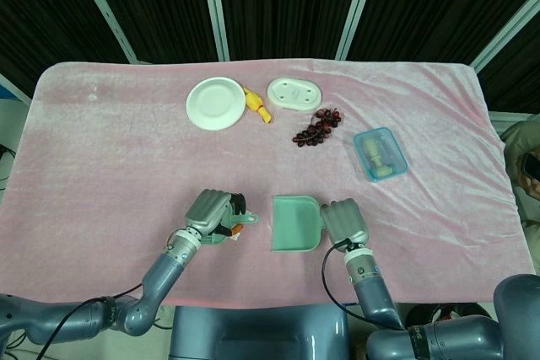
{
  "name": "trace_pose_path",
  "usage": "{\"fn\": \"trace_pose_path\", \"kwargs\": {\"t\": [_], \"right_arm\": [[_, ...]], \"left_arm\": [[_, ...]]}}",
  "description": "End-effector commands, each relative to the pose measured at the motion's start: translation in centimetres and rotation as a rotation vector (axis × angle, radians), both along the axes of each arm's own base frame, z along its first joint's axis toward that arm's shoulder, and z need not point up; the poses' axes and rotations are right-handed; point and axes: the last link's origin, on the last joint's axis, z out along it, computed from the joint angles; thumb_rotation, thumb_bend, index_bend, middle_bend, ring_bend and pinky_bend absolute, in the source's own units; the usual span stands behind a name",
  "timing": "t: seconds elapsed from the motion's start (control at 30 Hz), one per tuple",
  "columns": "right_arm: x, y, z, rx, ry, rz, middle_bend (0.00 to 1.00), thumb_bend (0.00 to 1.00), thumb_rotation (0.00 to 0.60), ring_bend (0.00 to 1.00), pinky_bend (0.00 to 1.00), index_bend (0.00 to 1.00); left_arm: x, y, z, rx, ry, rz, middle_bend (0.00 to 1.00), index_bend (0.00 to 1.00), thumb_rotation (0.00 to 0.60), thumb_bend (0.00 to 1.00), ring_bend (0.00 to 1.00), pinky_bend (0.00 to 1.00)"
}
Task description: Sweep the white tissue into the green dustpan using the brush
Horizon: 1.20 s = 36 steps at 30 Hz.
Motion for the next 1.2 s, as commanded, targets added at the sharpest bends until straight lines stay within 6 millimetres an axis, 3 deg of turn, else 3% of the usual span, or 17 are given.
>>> {"fn": "trace_pose_path", "kwargs": {"t": [0.03,0.9,1.2], "right_arm": [[0.0,0.1,-0.1,0.002,0.000,-0.001,0.67,0.48,0.600,0.67,0.76,0.71],[-0.1,-0.3,0.3,-0.010,0.012,0.001,0.67,0.49,0.600,0.67,0.76,0.71],[-0.1,-0.3,0.0,-0.004,0.011,0.000,0.67,0.49,0.600,0.67,0.76,0.71]], "left_arm": [[-0.1,0.0,0.1,0.001,0.003,-0.002,0.67,0.64,0.600,0.36,0.87,1.00],[0.4,-0.1,-0.3,-0.011,-0.023,0.015,0.67,0.64,0.600,0.36,0.87,1.00],[2.4,0.0,-1.6,-0.020,-0.073,0.003,0.67,0.64,0.600,0.36,0.87,1.00]]}}
